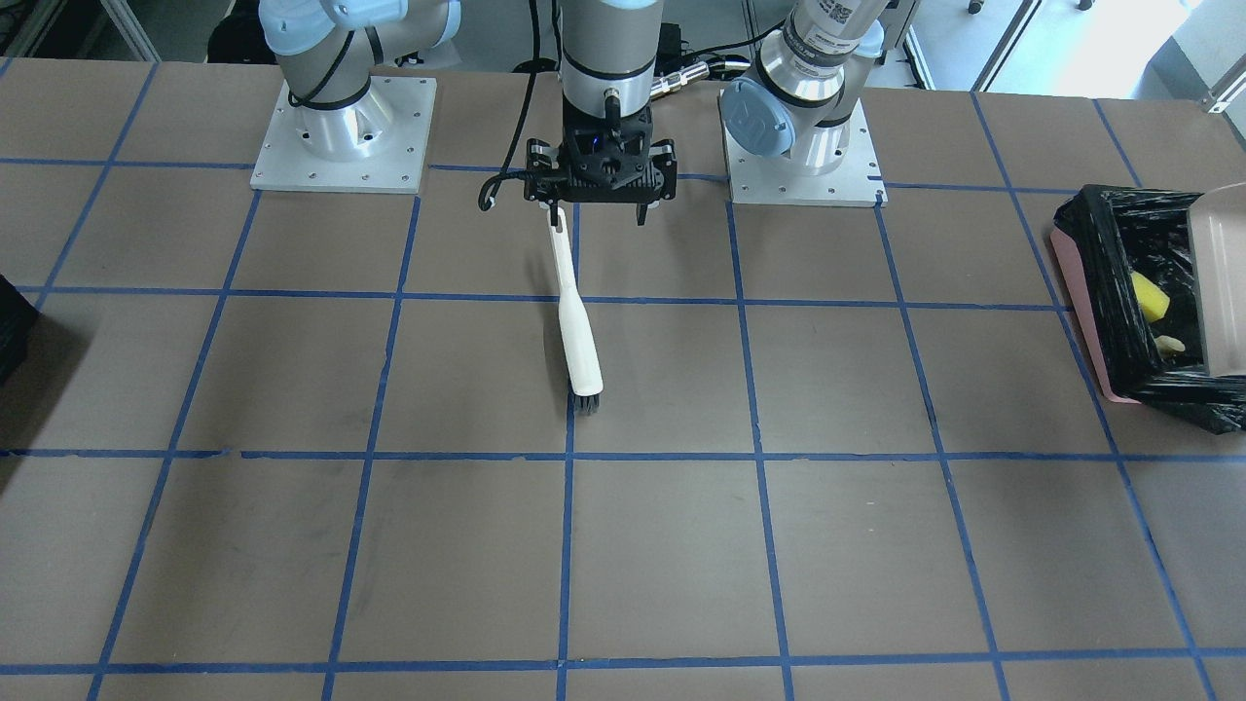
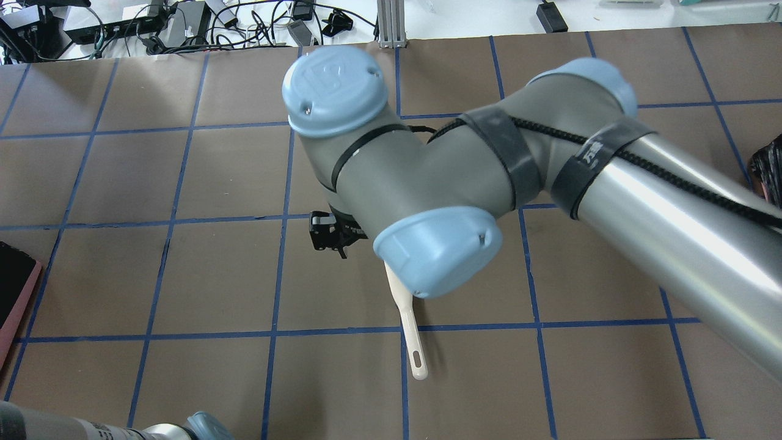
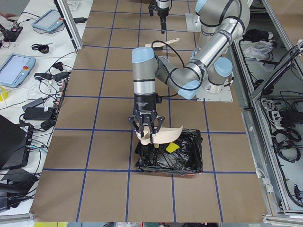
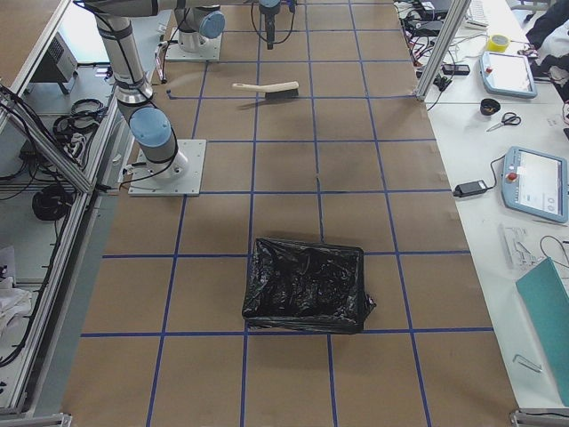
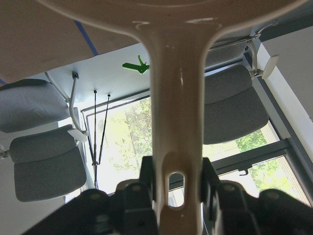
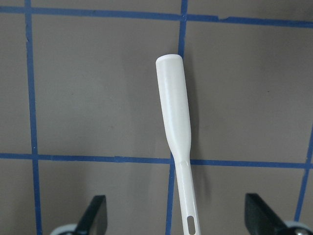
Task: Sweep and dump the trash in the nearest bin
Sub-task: 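Lower the brush onto the table and open the right gripper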
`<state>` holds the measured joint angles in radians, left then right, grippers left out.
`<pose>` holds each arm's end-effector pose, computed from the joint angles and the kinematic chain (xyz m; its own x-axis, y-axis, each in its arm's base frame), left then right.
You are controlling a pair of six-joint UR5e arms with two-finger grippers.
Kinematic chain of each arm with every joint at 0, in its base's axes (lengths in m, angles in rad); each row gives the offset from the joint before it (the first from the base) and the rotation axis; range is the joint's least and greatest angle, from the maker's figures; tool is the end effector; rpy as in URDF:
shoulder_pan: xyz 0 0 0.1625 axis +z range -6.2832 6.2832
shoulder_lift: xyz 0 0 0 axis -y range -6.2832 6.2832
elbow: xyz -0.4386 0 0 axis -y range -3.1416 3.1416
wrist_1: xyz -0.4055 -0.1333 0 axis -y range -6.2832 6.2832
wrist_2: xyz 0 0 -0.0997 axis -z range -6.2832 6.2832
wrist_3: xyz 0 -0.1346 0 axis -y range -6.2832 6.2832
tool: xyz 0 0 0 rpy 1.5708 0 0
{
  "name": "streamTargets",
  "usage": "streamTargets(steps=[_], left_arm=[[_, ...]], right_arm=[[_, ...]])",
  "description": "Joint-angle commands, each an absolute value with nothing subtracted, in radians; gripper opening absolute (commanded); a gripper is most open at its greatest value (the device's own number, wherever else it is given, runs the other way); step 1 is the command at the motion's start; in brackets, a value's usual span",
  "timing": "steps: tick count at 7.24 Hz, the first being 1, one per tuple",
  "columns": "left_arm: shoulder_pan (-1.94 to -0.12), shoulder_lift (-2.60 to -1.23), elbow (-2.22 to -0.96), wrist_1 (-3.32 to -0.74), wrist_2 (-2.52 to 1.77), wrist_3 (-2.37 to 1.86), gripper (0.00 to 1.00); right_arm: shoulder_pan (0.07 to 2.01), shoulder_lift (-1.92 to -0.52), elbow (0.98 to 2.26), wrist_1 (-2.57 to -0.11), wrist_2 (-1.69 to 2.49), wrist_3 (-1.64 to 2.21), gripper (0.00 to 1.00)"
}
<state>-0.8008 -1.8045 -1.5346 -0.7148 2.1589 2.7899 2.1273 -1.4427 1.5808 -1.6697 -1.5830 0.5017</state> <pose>0.4080 -0.5050 0.4820 0.1492 0.9681 0.2011 0.6412 -0.2496 0.7256 0.4034 -0.3992 0.4033 -0.9980 -0.0554 0.0295 -0.0546 0.9981 0.0285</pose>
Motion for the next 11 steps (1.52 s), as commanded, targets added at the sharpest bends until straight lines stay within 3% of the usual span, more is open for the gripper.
streamTargets(steps=[1, 7, 11], left_arm=[[-0.889, -1.786, -1.534, -0.791, 2.143, 2.598, 0.00], [-1.085, -1.743, -1.534, -1.153, 1.926, 1.580, 0.00], [-1.348, -1.759, -1.526, -1.331, 1.800, 0.829, 0.00]], right_arm=[[2.042, -1.489, 1.490, -1.489, -1.608, 0.384, 0.99], [1.573, -1.597, 1.489, -1.483, -1.598, -0.165, 1.00], [1.554, -1.601, 1.486, -1.496, -1.585, -0.169, 1.00]])
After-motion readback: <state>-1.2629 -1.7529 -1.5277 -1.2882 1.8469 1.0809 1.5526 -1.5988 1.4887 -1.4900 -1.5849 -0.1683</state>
